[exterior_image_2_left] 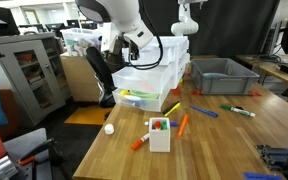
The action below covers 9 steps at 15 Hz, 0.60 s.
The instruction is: Close the topmost drawer of the small white cabinet
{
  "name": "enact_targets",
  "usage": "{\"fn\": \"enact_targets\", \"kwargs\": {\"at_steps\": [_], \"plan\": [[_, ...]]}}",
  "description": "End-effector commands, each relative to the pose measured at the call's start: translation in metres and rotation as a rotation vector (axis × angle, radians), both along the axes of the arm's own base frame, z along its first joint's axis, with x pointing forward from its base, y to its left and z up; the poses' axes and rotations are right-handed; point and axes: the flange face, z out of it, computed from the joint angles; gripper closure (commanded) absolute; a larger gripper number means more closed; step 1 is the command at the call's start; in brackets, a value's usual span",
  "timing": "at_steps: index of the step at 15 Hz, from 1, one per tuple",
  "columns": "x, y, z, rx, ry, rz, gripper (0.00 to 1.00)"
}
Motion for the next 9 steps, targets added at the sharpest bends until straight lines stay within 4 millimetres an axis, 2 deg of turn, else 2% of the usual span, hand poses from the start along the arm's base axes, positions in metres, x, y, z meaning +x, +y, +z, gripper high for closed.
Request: {"fn": "enact_targets", "kwargs": {"at_steps": [1,9], "plan": [[0.021,0.006,-0.005,-0.037,-0.022,0.004,1.00],[0.053,0.024,-0.003,-0.088,-0.062,0.074,1.00]]}}
